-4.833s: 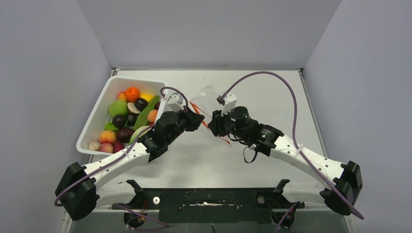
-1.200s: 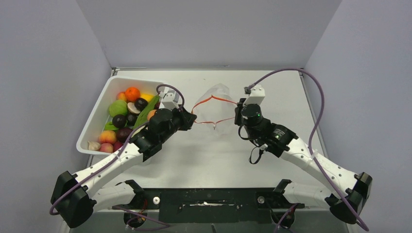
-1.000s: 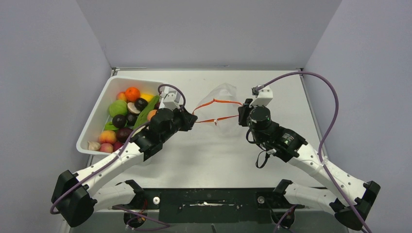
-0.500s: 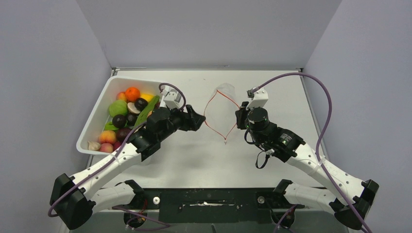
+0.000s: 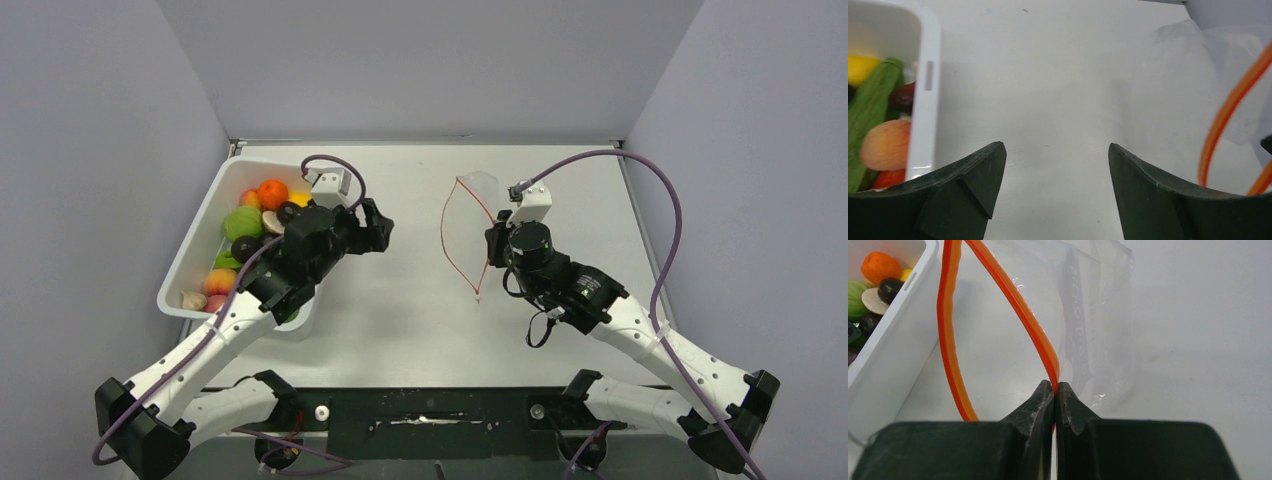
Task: Place the food in the zip-top bag and seal the zipper
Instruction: Open the zipper of the food storage bag at the center of the board, then pick up the fake vegetable from the bin.
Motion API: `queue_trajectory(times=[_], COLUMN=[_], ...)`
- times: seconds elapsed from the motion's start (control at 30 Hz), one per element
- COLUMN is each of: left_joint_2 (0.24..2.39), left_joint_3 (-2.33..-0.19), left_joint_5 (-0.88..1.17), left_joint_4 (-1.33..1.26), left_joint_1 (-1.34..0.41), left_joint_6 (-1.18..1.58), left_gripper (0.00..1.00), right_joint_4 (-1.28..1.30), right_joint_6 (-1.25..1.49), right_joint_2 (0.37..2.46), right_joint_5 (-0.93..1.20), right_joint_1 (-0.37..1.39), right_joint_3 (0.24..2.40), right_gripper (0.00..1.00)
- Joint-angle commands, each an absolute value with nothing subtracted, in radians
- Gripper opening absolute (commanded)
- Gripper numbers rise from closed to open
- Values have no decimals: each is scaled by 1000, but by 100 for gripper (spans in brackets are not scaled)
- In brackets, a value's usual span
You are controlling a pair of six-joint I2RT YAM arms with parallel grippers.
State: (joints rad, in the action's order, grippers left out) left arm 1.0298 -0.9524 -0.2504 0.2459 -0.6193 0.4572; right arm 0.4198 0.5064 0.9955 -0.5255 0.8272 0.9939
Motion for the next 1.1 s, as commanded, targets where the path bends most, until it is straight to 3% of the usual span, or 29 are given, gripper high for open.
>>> queue_trajectory(times=[0.0,0.57,0.8,1.07], left_joint_2=[1007,1081,1215,1267], left_joint_3=[-1027,-895,-946,-957], left_joint_5=[-302,-227,-359,-330], left_joint_4=[397,363,398,372], left_joint_1=[-486,86,118,195], left_joint_6=[437,344,298,290], left_gripper=[72,69,75,77], right_joint_4=[370,332,292,255], right_joint_6=[505,481,436,409], right_joint_2=[975,941,940,931], right_joint_5=[-509,-469,-426,-383], right_joint_1=[833,833,829,825], right_joint_3=[975,918,912,894], right_gripper=[0,0,0,0])
